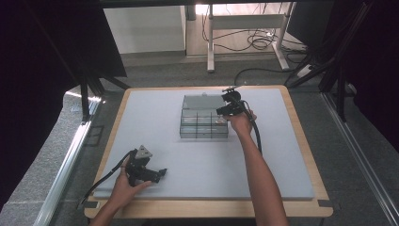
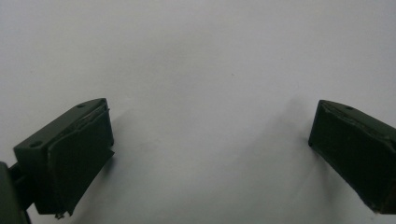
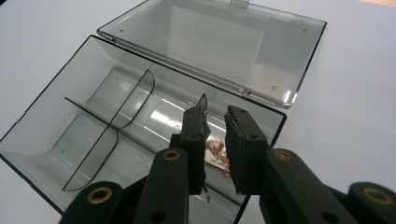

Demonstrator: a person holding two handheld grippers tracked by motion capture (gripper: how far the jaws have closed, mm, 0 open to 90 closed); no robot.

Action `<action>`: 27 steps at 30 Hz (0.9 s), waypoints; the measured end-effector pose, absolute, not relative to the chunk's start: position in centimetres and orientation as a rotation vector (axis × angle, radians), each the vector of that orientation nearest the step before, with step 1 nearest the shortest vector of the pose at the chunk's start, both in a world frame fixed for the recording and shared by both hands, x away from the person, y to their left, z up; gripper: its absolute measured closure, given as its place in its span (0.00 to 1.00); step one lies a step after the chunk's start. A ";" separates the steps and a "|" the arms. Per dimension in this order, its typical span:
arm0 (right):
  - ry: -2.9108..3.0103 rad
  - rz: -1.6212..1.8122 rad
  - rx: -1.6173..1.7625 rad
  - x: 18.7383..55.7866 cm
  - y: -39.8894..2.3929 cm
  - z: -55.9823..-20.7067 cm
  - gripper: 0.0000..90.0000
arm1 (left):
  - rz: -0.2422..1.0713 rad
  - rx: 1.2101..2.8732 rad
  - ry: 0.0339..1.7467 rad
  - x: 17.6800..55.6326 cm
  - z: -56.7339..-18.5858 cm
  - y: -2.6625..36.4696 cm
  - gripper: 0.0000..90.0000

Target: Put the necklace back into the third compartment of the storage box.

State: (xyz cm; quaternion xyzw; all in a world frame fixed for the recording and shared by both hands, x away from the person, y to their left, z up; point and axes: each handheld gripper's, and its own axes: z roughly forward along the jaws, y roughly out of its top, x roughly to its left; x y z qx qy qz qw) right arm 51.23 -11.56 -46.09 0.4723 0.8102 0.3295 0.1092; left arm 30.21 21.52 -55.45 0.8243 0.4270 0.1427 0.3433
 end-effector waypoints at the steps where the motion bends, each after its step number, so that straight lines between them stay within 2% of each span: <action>1: 2.379 0.969 1.387 51.2 -11.6 -46.0 0.75 | 0.371 2.142 1.110 30.2 -55.5 21.5 0.00; 2: 2.382 0.971 1.388 51.2 -11.7 -46.0 0.68 | 0.371 2.141 1.110 30.2 -55.5 21.5 0.00; 3: 2.386 0.963 1.397 51.2 -11.7 -46.0 0.67 | 0.371 2.141 1.110 30.2 -55.5 21.5 0.00; 14: 2.366 1.010 1.363 49.3 -13.4 -45.2 0.62 | 0.371 2.142 1.110 30.2 -55.5 21.5 0.00; 27: 2.348 1.058 1.277 43.5 -17.7 -45.4 0.41 | 0.370 2.140 1.110 30.2 -55.5 21.5 0.00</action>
